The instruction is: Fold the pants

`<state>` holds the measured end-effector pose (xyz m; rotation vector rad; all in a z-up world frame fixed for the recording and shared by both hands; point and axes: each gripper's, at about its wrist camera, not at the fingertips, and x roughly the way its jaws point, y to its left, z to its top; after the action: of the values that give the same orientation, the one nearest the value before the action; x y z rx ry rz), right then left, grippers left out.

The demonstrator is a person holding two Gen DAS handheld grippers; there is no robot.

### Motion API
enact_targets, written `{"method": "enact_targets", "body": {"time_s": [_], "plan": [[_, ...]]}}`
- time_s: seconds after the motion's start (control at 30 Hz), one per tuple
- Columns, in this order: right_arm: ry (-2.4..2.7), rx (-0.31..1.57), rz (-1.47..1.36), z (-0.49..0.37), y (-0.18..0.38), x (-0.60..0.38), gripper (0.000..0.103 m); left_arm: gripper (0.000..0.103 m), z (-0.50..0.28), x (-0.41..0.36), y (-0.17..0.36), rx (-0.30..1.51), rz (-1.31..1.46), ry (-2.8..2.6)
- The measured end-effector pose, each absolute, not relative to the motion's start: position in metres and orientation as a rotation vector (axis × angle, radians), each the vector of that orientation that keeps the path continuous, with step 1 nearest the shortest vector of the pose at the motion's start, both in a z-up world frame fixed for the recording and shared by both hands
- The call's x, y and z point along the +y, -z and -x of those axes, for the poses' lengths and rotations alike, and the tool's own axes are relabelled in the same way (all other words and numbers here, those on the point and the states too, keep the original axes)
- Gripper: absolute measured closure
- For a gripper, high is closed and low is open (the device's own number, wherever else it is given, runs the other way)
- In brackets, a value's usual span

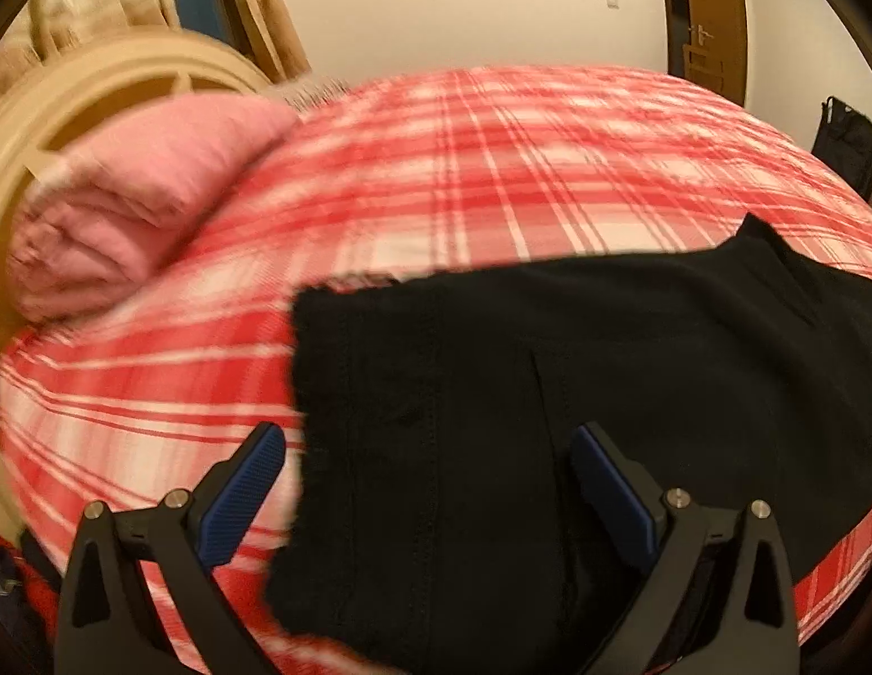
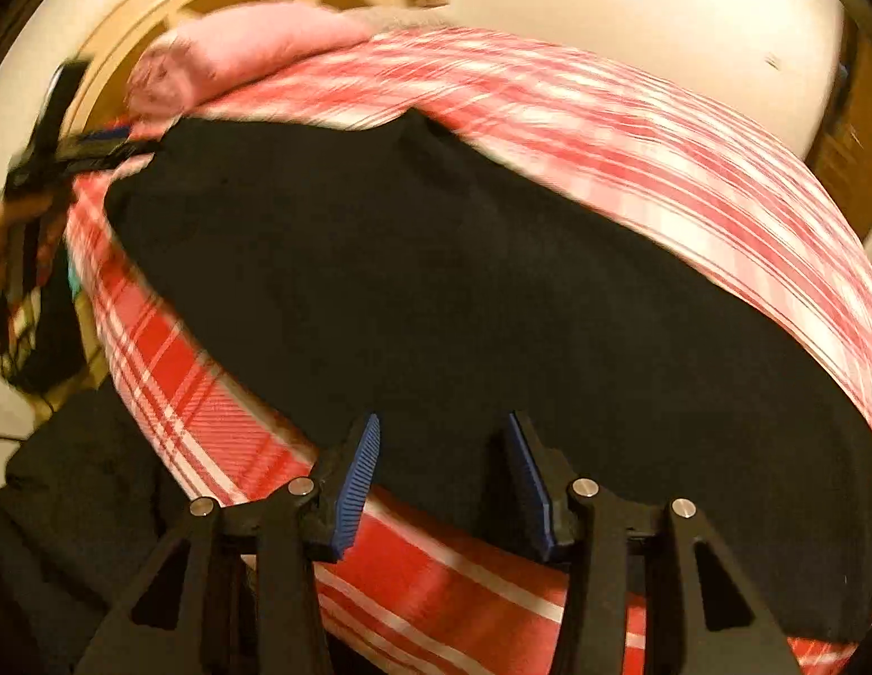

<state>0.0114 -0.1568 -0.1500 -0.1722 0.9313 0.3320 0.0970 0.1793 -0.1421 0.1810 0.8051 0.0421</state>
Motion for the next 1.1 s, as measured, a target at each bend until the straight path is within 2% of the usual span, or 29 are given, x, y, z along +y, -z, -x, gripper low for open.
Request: {"method": "enact_targets", "body": {"time_s": [0.13, 0.3, 0.57, 0.77, 1.1], "plan": [[-0.197, 0.911, 0.054, -0.010, 0.136, -0.230, 0.055, 0.000, -0.075, 0.164, 0.116, 0.735, -0.183, -0.007], [0.058, 0.883, -0.086, 0.003, 0.116, -0.346, 0.055, 0.000, -0.077, 0.106, 0.101, 0.700, -0.225, 0.139], [0.451, 0.908, -0.352, 0.038, 0.121, -0.524, 0.055, 0.000, -0.094, 0.017, 0.121, 0.736, -0.267, 0.326], [0.456, 0.980, -0.438, 0.037, 0.144, -0.562, 0.055, 0.000, -0.100, -0.018, 0.136, 0.761, -0.284, 0.386], [0.306, 1.009, -0.590, 0.042, 0.167, -0.572, 0.055, 0.000, -0.108, -0.021, 0.151, 0.810, -0.290, 0.350]]}}
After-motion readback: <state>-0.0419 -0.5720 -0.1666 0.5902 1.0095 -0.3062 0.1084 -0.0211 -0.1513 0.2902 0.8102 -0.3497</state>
